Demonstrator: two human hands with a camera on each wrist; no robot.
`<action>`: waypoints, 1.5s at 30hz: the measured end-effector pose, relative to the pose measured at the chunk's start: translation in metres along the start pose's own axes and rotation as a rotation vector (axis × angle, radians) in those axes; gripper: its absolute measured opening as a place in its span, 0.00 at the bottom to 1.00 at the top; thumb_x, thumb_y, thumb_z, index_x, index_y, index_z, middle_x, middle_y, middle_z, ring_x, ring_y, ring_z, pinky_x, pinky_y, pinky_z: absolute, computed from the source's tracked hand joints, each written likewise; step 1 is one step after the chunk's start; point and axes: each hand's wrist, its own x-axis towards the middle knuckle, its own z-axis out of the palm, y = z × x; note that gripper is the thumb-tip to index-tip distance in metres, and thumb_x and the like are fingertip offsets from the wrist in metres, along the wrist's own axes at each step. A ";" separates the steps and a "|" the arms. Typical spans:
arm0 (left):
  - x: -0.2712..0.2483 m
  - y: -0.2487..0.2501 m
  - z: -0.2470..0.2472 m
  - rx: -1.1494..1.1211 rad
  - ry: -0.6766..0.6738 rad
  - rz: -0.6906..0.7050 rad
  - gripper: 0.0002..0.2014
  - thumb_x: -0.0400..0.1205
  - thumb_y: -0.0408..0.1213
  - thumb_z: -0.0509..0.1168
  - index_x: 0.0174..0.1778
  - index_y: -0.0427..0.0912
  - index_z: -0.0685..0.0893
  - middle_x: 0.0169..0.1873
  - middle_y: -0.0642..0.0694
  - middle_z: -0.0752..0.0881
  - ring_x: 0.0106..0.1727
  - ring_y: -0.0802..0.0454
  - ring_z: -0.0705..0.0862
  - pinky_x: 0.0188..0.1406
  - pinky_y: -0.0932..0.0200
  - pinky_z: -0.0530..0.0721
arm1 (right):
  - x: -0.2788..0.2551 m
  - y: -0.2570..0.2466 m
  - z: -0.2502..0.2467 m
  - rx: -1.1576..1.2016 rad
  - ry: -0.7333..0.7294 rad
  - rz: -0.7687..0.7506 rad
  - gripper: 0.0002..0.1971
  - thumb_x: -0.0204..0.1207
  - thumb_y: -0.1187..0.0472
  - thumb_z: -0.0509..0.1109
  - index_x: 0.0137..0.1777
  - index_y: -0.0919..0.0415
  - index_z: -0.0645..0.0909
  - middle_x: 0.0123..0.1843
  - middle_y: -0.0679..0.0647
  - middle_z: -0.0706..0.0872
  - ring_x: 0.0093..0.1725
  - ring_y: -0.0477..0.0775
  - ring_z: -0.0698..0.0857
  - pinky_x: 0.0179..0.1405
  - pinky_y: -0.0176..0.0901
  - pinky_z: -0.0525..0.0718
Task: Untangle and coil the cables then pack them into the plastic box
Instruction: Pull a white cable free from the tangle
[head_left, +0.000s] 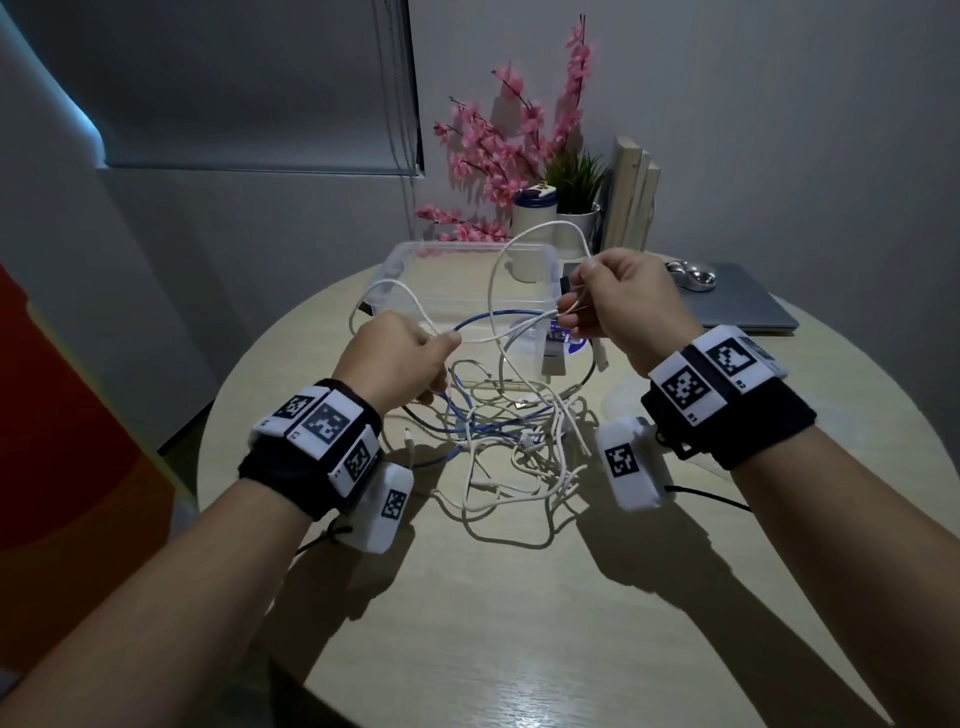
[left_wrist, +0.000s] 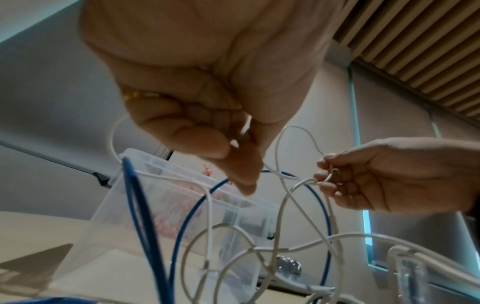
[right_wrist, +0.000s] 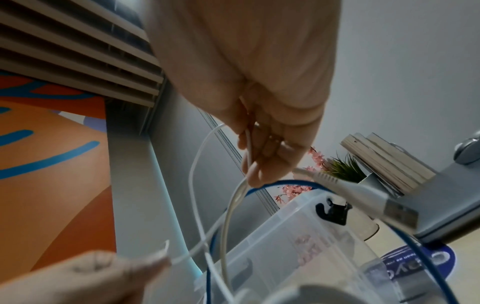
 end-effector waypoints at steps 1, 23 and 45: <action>-0.002 0.004 -0.001 -0.059 0.037 0.041 0.21 0.82 0.50 0.65 0.30 0.39 0.88 0.27 0.48 0.89 0.27 0.53 0.88 0.36 0.57 0.86 | 0.000 0.001 0.001 -0.029 -0.006 -0.013 0.12 0.86 0.65 0.54 0.50 0.69 0.78 0.35 0.62 0.83 0.30 0.56 0.82 0.29 0.42 0.85; 0.002 0.011 0.015 0.296 0.028 0.438 0.11 0.81 0.40 0.69 0.57 0.43 0.89 0.48 0.44 0.84 0.50 0.48 0.82 0.51 0.56 0.78 | -0.009 -0.001 0.014 0.163 -0.189 -0.054 0.11 0.85 0.68 0.56 0.43 0.62 0.77 0.34 0.57 0.79 0.31 0.50 0.86 0.45 0.50 0.88; 0.001 0.008 0.007 -0.077 0.029 0.309 0.07 0.82 0.39 0.66 0.41 0.48 0.88 0.32 0.54 0.85 0.34 0.63 0.80 0.38 0.66 0.76 | -0.005 0.005 0.008 -0.024 -0.153 -0.035 0.08 0.80 0.72 0.63 0.42 0.60 0.75 0.34 0.55 0.74 0.28 0.48 0.71 0.26 0.39 0.72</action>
